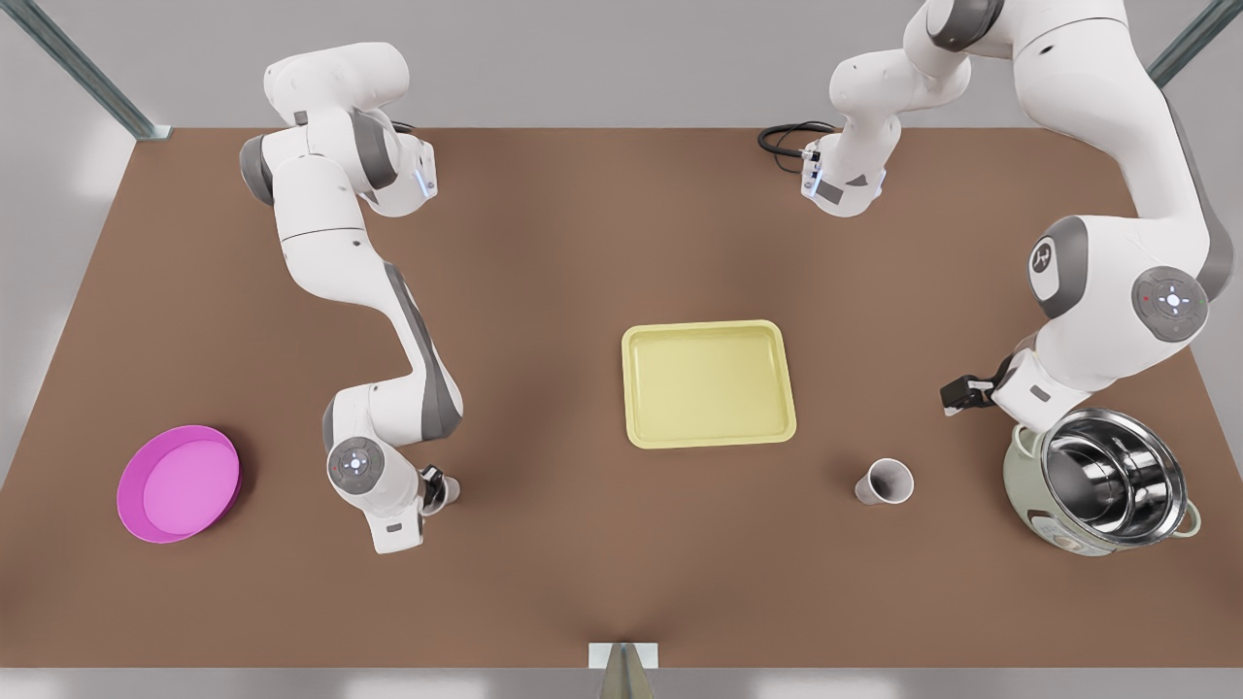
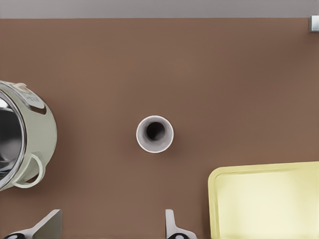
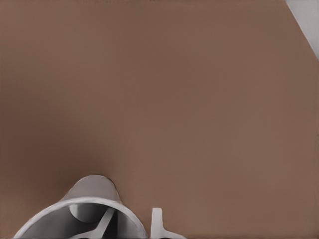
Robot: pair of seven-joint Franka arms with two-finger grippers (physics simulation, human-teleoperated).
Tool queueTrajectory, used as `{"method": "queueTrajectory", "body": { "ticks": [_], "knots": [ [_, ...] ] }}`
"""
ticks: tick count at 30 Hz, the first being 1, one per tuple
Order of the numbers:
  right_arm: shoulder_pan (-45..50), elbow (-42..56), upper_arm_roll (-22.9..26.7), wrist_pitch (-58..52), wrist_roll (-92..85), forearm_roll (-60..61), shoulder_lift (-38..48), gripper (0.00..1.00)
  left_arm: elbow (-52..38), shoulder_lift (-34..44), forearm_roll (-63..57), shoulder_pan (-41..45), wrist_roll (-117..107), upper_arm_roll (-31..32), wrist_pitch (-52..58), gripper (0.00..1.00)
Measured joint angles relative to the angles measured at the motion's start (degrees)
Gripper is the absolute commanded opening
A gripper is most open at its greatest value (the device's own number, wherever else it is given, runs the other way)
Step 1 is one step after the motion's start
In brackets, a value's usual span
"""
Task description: Use the left arm to pick up the white IKEA cup from the tray and place it on the middle-left position; use the right arm to pick up the white IKEA cup from the tray and place it on the middle-right position
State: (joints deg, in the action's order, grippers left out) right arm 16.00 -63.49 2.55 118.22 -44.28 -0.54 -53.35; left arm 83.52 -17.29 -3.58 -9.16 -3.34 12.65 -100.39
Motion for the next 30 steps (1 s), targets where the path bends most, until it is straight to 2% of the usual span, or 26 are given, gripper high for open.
{"method": "queueTrajectory", "body": {
  "ticks": [4,7,9,11,12,16,20,26,30],
  "knots": [
    [0.00,0.08,0.00,0.23,0.06,-0.10,0.00,0.60,0.00,-0.01,0.19,0.02,0.06,-0.01,0.00,1.00],
    [-0.06,0.05,0.00,0.32,0.08,-0.10,0.09,0.64,0.00,-0.01,0.24,0.02,0.08,-0.01,0.00,1.00],
    [-0.09,0.05,0.11,0.28,0.08,-0.09,0.19,0.77,0.00,-0.01,0.26,0.02,0.09,-0.01,0.00,1.00],
    [-0.12,0.03,0.10,0.25,0.09,-0.05,0.25,0.96,0.00,-0.01,0.24,0.02,0.11,-0.01,0.00,1.00],
    [-0.15,0.02,0.09,0.24,0.11,-0.03,0.25,1.00,0.00,-0.01,0.23,0.00,0.11,-0.01,0.00,1.00],
    [-0.18,0.01,0.12,-0.16,0.07,0.10,1.20,1.00,0.00,-0.01,0.21,0.02,0.12,-0.01,0.00,1.00],
    [-0.17,-0.07,-1.58,-3.79,0.01,1.05,6.54,1.00,0.00,-0.01,0.20,0.02,0.12,-0.01,0.00,1.00],
    [0.40,-0.37,-3.07,-21.31,4.02,3.76,20.42,1.00,0.00,-0.02,0.26,0.02,0.12,-0.01,0.00,1.00],
    [1.38,-0.35,-3.15,-30.82,8.22,3.66,23.20,1.00,-0.01,-0.08,0.33,0.02,0.14,-0.01,0.00,1.00]
  ]
}}
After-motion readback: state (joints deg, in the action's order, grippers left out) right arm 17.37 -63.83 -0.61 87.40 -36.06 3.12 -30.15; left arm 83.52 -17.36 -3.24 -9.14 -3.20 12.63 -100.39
